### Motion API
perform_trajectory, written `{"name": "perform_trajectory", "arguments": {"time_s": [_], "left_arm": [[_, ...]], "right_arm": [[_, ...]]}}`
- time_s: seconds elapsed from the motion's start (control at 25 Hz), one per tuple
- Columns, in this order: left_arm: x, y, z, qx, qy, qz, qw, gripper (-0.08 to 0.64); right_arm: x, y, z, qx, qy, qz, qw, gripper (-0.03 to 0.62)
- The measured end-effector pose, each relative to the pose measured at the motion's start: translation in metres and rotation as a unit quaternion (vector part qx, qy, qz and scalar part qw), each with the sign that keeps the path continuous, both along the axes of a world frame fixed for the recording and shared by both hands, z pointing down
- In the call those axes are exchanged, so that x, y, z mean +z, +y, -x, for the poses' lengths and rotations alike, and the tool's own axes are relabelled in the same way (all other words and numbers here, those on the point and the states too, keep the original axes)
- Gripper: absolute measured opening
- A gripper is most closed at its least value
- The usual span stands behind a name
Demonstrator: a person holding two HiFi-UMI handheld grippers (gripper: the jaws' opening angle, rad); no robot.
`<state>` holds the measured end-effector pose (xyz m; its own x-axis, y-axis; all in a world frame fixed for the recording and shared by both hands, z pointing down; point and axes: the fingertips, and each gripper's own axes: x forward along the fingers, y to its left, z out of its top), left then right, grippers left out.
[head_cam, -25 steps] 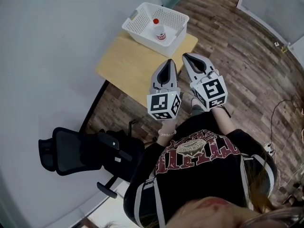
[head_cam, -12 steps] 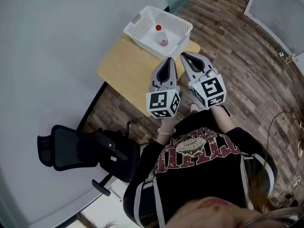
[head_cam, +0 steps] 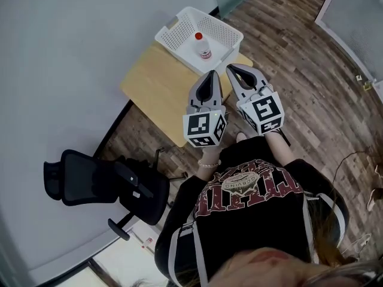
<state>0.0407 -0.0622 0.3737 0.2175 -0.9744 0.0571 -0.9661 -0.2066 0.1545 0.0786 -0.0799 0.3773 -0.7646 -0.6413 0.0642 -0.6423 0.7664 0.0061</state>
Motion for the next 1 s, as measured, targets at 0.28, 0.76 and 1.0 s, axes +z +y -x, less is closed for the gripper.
{"name": "perform_trajectory", "arguments": {"time_s": [0.28, 0.76, 1.0], "left_arm": [[0.005, -0.003, 0.001, -0.014, 0.003, 0.008, 0.9999, 0.048], [0.013, -0.025, 0.024, -0.016, 0.006, 0.017, 0.9997, 0.048], [0.017, -0.045, 0.044, -0.008, 0.008, 0.023, 0.9997, 0.048]], "right_arm": [[0.006, -0.005, -0.003, -0.007, -0.001, 0.009, 1.0, 0.019], [0.013, -0.025, 0.014, 0.0, 0.006, 0.017, 1.0, 0.02], [0.017, -0.045, 0.033, 0.006, 0.012, 0.021, 1.0, 0.018]]}}
